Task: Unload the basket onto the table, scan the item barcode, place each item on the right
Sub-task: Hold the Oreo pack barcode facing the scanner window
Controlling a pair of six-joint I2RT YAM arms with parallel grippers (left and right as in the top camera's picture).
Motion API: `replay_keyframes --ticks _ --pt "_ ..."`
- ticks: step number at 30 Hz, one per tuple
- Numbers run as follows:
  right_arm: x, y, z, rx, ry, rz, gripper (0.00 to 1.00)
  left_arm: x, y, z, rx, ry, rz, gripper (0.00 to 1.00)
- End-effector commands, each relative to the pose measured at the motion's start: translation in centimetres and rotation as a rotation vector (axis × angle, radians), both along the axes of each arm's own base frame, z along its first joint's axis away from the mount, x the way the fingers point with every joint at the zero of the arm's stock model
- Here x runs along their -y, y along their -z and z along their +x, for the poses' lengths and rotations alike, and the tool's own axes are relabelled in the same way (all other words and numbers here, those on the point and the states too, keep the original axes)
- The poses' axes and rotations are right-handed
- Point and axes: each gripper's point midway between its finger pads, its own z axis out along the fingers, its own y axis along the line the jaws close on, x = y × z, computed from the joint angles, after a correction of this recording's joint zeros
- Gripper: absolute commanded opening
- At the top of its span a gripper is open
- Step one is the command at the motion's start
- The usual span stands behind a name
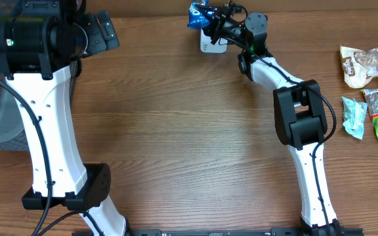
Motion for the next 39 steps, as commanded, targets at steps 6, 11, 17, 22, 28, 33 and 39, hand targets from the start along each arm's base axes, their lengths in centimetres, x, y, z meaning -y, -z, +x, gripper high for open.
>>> replay_keyframes --ticks 6,11,17,22,28,33,39 --pt "0.2 -3.1 0.5 0.007 0.055 0.068 0.04 -0.3 -0.2 -0.2 0.003 -0.003 0.015 1.0" --pt "0.1 -2.0 0.8 -0.037 0.061 0.048 0.04 -0.3 -0.2 -0.2 0.003 -0.003 0.015 1.0" --pt "0.0 -1.5 0.9 -0.037 0.065 0.024 0.04 -0.3 -0.2 -0.2 0.003 -0.003 0.015 1.0" --pt "0.0 -1.5 0.9 -0.038 0.064 0.024 0.04 -0.3 -0.2 -0.2 0.003 -0.003 0.015 1.0" --pt "-0.1 -1.8 0.7 -0.021 0.055 0.027 0.04 -0.3 -0.2 -0.2 0.003 -0.003 0.015 1.0" --pt "0.1 -6.4 -1.5 0.254 0.017 0.062 0.04 -0.3 -0.2 -0.2 0.003 -0.003 0.015 1.0" --pt "1.1 -9.2 -4.0 0.413 -0.087 0.017 0.04 -0.3 -0.2 -0.2 0.003 -0.003 0.015 1.0"
